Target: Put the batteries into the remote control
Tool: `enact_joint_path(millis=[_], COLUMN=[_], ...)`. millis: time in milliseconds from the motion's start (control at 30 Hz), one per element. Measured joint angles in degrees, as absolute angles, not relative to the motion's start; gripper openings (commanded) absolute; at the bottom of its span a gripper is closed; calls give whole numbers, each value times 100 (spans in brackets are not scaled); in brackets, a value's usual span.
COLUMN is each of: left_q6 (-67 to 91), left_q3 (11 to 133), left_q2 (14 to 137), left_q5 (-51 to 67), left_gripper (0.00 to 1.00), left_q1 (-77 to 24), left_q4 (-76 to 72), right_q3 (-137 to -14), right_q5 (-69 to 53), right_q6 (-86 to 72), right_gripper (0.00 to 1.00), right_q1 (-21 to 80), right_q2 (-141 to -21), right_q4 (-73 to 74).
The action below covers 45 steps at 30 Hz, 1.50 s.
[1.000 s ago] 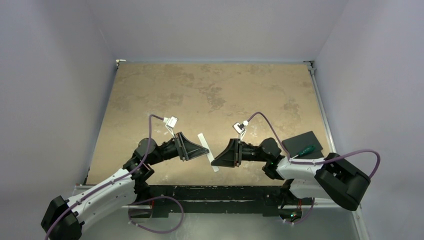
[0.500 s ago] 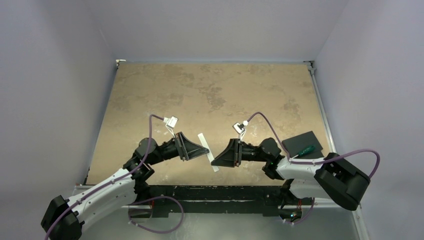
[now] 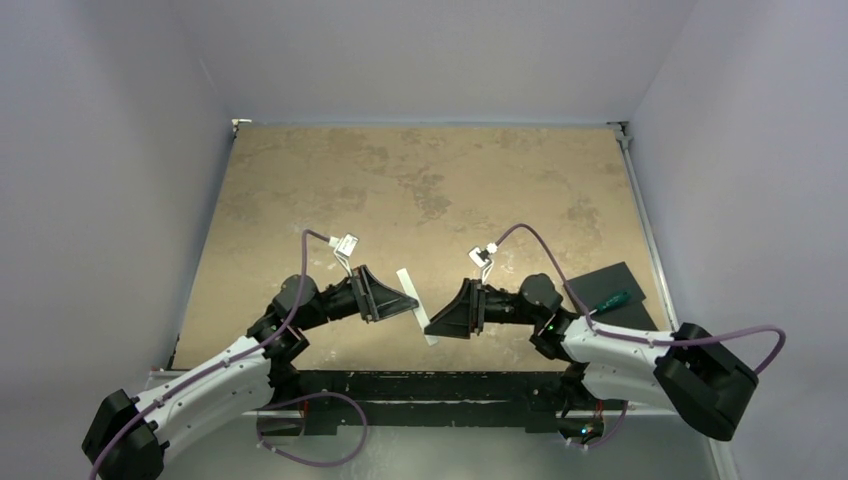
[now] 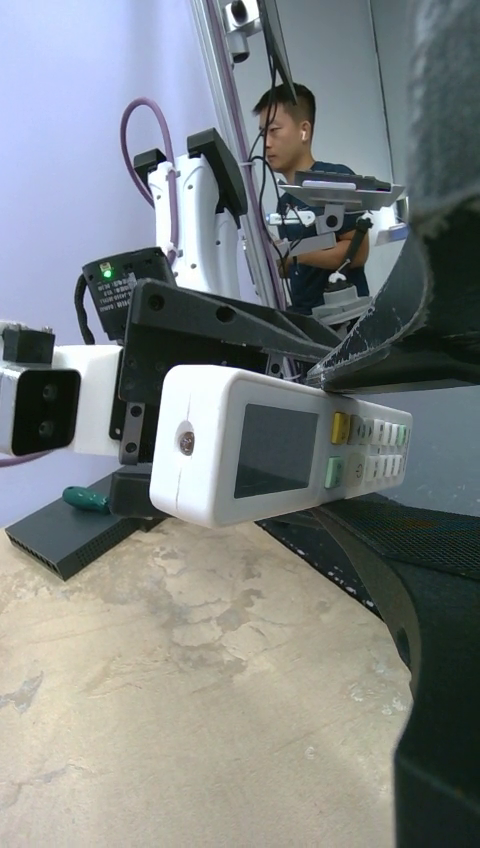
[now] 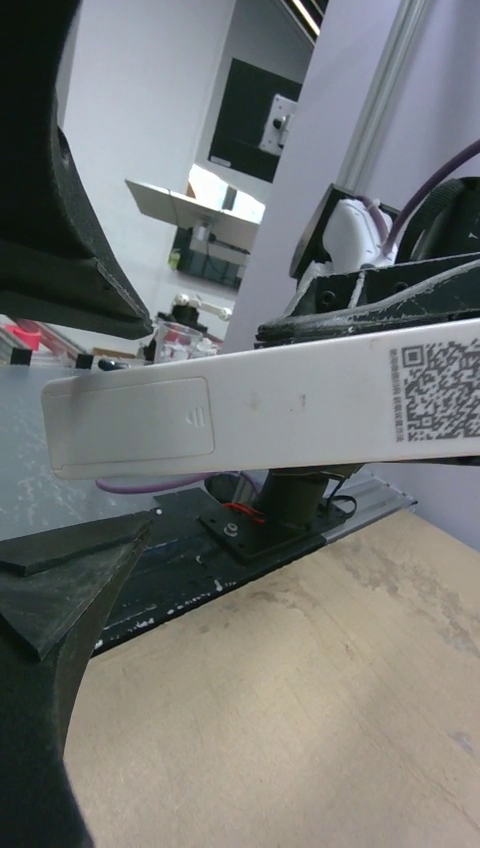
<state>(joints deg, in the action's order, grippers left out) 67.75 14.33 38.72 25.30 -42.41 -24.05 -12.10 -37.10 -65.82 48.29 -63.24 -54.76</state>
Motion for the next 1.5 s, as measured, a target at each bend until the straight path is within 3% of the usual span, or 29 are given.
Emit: enact_joint_path(millis=[700,1233,1333,1500], left_q6=[5802,4882,4766,4574], left_q3=[2263,3680,3916,4311], left_q2=[3872,5481,5953,6624], left_q5=[2163,1225,991,648], left_gripper=[0,0,0,0], left_q1=[-4241,-4348,-4598,-4954], left_q4=[-268,1643,1844,1977], right_q3=[-2316,-2545,-2582,-2635], right_q5=[-2193,-773,-589,-346], right_q6=[-4639,-4252,-4241,-4237], right_gripper=[78,89,99,99], right_q1=[4829,4829,4829,4829], right_q2=[-4831,-4298,-4176,-3994], right_q4=[-939,751,967,1184])
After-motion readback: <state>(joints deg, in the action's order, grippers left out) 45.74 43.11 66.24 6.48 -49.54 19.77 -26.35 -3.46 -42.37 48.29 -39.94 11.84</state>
